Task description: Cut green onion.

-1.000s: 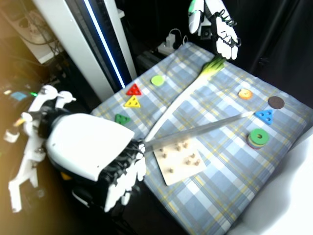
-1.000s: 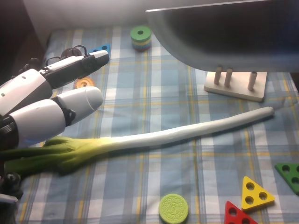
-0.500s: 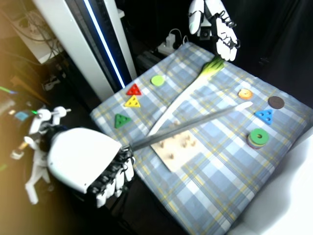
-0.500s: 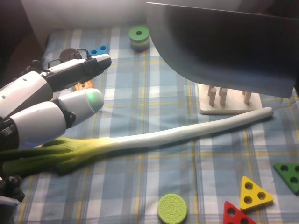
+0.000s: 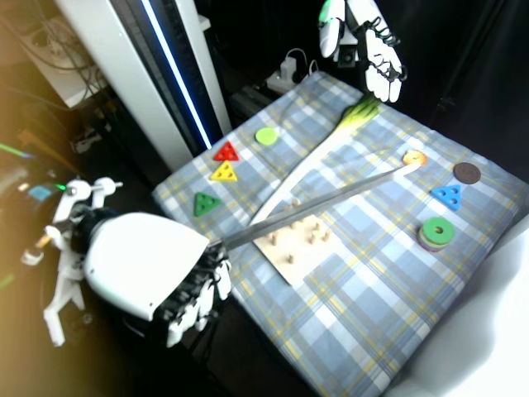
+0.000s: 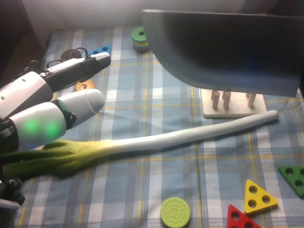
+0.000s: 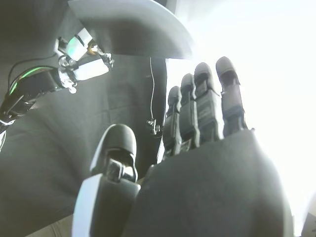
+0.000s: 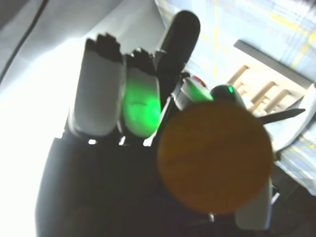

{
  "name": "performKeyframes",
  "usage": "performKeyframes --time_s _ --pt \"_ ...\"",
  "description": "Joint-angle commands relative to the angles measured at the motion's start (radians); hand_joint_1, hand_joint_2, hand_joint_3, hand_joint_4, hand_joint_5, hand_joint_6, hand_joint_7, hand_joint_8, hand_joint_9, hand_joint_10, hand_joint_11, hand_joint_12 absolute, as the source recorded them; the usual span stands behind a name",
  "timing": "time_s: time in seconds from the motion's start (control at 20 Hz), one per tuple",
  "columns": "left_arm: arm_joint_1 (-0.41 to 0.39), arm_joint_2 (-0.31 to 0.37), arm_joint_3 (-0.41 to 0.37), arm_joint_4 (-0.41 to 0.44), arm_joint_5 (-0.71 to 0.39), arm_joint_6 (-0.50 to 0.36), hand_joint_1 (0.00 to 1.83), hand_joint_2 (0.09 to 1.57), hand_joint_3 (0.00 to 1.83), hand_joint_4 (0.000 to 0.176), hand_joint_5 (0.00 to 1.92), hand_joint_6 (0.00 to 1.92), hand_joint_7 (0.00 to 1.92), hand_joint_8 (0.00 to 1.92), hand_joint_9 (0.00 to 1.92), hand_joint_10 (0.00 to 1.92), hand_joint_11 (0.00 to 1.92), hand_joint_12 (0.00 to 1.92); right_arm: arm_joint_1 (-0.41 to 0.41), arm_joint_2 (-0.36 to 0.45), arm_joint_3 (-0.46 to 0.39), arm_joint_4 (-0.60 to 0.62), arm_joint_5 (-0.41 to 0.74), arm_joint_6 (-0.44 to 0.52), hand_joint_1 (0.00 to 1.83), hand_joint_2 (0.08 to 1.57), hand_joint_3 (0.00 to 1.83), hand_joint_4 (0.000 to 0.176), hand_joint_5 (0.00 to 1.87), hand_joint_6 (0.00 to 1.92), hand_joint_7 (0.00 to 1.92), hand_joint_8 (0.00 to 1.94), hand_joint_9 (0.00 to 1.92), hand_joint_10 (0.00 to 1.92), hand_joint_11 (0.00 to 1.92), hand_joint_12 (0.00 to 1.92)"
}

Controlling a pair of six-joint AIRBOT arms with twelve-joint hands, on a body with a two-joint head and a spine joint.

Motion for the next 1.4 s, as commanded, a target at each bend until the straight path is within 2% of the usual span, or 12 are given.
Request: performKeyframes --time_s 0.0,0.05,0.1,0.25,0.45,0.7,0.8,0.85,0.95,1.1,1.25,1.35 --pt "-0.007 -0.003 0.004 0.014 -0.121 -0.007 0.01 1.45 0.00 0.000 0.25 0.00 0.27 0.00 0.26 0.00 0.00 0.49 0.020 0.001 0.002 -0.023 0.068 -0.012 0.61 1.41 0.00 0.173 1.36 1.92 1.51 1.94 1.61 1.92 1.60 1.92" --pt "-0.007 -0.003 0.004 0.014 -0.121 -0.007 0.00 1.45 0.00 0.000 0.24 0.00 0.27 0.00 0.26 0.00 0.00 0.48 0.040 0.001 0.002 -0.049 0.053 -0.012 0.60 1.41 0.00 0.172 1.36 1.92 1.51 1.94 1.61 1.92 1.60 1.92" --pt "-0.007 -0.003 0.005 0.014 -0.121 -0.007 0.03 1.45 0.00 0.000 0.25 0.01 0.26 0.00 0.25 0.00 0.00 0.45 0.052 0.001 0.002 -0.088 0.030 -0.012 0.71 1.41 0.00 0.171 1.37 1.92 1.53 1.94 1.61 1.92 1.58 1.92" --pt "-0.007 -0.003 0.005 0.014 -0.121 -0.007 0.02 1.45 0.00 0.000 0.26 0.00 0.26 0.00 0.24 0.01 0.00 0.43 0.096 -0.004 -0.002 -0.179 -0.032 -0.012 0.69 1.41 0.00 0.161 1.33 1.92 1.49 1.94 1.59 1.92 1.59 1.92" --pt "-0.007 -0.004 0.005 0.014 -0.120 -0.007 0.00 1.45 0.00 0.000 0.22 0.00 0.23 0.00 0.22 0.00 0.00 0.37 0.098 -0.001 -0.011 -0.206 -0.052 -0.012 0.72 1.38 0.00 0.150 1.30 1.92 1.45 1.94 1.52 1.92 1.48 1.92" --pt "-0.007 -0.005 0.007 0.014 -0.119 -0.007 0.02 1.47 0.00 0.000 0.21 0.00 0.22 0.00 0.23 0.00 0.00 0.47 0.118 -0.003 -0.031 -0.289 -0.070 -0.012 0.59 1.40 0.01 0.141 1.33 1.92 1.46 1.94 1.49 1.92 1.35 1.92" --pt "-0.007 -0.008 0.009 0.014 -0.119 -0.007 0.02 1.47 0.00 0.000 0.20 0.00 0.21 0.00 0.22 0.00 0.00 0.44 0.130 -0.008 -0.029 -0.316 -0.091 -0.012 0.55 1.41 0.01 0.141 1.31 1.92 1.46 1.94 1.51 1.92 1.43 1.92" --pt "-0.007 -0.009 0.011 0.014 -0.119 -0.007 0.00 1.47 0.00 0.000 0.18 0.00 0.21 0.00 0.22 0.00 0.00 0.41 0.134 -0.011 -0.025 -0.320 -0.099 -0.012 0.53 1.42 0.01 0.138 1.33 1.92 1.47 1.94 1.51 1.92 1.36 1.92" --pt "-0.007 -0.010 0.012 0.014 -0.118 -0.007 0.00 1.45 0.00 0.000 0.14 0.00 0.16 0.00 0.18 0.00 0.00 0.30 0.145 -0.017 -0.014 -0.323 -0.109 -0.012 0.55 1.42 0.00 0.137 1.33 1.92 1.49 1.94 1.53 1.92 1.38 1.92" --pt "-0.007 -0.011 0.013 0.014 -0.118 -0.007 0.00 1.46 0.00 0.000 0.15 0.00 0.18 0.00 0.20 0.00 0.00 0.37 0.194 -0.032 -0.007 -0.393 -0.167 -0.012 0.56 1.42 0.00 0.131 1.32 1.92 1.46 1.94 1.54 1.92 1.50 1.92" --pt "-0.007 -0.014 0.015 0.014 -0.116 -0.007 0.00 1.46 0.00 0.000 0.16 0.00 0.20 0.01 0.22 0.01 0.01 0.35 0.204 -0.028 -0.011 -0.413 -0.178 -0.012 0.58 1.41 0.00 0.130 1.28 1.92 1.41 1.94 1.51 1.92 1.52 1.92" --pt "-0.007 -0.015 0.017 0.014 -0.115 -0.007 0.00 1.46 0.00 0.000 0.16 0.00 0.19 0.00 0.21 0.00 0.00 0.36 0.209 -0.017 -0.020 -0.425 -0.190 -0.012 0.55 1.41 0.00 0.121 1.28 1.92 1.41 1.94 1.51 1.92 1.50 1.92"
